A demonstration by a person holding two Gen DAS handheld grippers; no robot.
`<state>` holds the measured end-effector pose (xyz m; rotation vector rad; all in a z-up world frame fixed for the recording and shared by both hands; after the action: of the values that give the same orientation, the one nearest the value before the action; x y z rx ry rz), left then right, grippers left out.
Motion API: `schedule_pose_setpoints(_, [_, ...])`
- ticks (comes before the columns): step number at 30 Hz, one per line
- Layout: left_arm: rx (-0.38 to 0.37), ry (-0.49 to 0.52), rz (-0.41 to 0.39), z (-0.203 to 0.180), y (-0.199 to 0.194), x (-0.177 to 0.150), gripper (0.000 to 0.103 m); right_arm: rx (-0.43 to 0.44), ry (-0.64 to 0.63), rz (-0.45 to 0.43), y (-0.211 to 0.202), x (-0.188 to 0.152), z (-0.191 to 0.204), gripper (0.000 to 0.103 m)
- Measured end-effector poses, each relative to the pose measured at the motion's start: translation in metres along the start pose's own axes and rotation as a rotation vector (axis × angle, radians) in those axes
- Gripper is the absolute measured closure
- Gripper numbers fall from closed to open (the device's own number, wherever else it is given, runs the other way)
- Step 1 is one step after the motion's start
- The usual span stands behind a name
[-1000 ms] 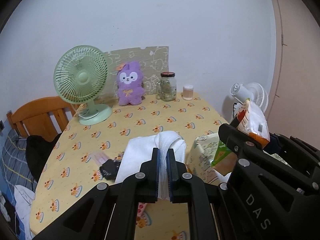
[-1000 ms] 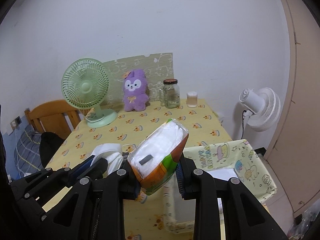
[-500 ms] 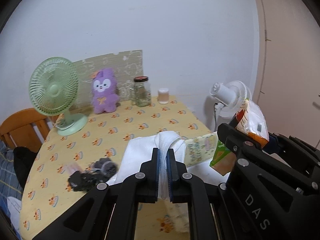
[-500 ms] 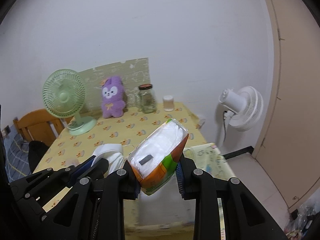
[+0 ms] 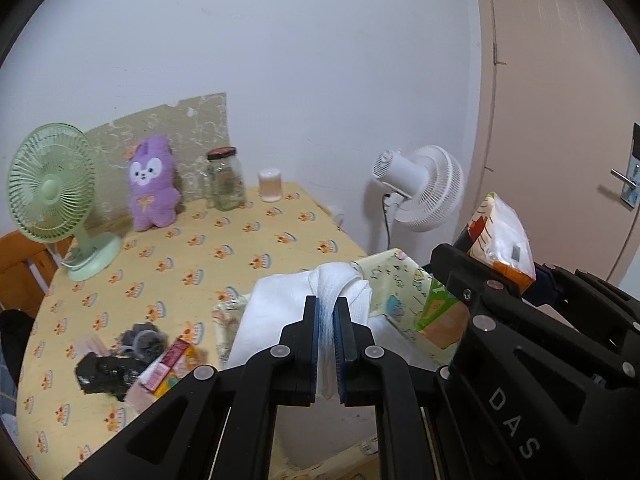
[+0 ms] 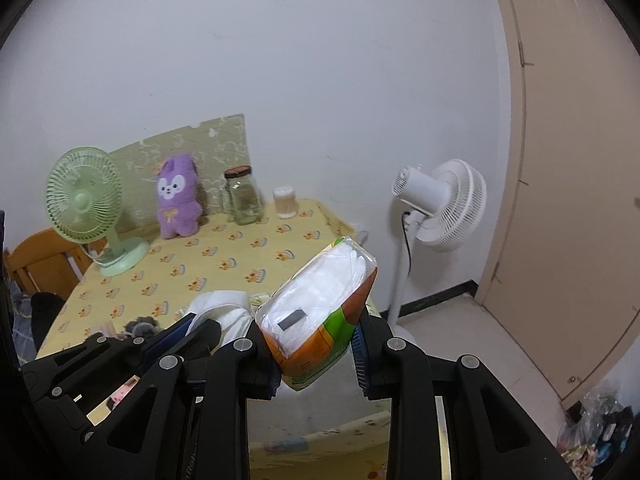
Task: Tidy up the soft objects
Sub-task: 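Lift and carry the tissue pack and white cloth over the patterned storage box, then open the right gripper dropping the tissue pack while the left gripper releases the cloth into the box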
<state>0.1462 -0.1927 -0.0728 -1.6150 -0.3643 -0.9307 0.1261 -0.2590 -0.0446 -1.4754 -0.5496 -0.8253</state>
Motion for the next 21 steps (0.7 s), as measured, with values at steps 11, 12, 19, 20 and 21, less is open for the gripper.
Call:
schedule_pose_setpoints(11, [-0.04,0.016,0.099,-0.009,0.044,-0.009,0.097,-0.04,0.026,0.096,0.04,-0.014,-0.017,0.072])
schedule_pose_setpoints(12, [-0.035,0.017,0.106,-0.007,0.048,-0.009,0.096,-0.038,0.031,0.106,0.045,-0.015,-0.017,0.072])
schedule_pose_setpoints(19, [-0.027,0.014,0.151,0.003,0.071,-0.014,0.093,-0.025,0.027,0.155,0.068,-0.021,-0.011,0.072])
schedule_pose_setpoints(20, [-0.026,0.015,0.148,0.003,0.071,-0.014,0.092,-0.021,0.027,0.16,0.069,-0.02,-0.01,0.072])
schedule_pose_setpoints(21, [-0.022,0.02,0.141,0.004,0.071,-0.014,0.092,-0.019,0.029,0.164,0.072,-0.02,-0.009,0.072])
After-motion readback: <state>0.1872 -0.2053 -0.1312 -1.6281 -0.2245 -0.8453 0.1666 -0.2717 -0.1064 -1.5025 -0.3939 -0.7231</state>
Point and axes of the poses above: each gripper's, at about its wrist camera, not at the fingertips, and y roughly the way its jaws point, z to its left, x to its top, the point moved 5 cm from there along y, roughly the way its jaws point, and after that the axes turned 8 degrees about z, right-handed, at the moved point
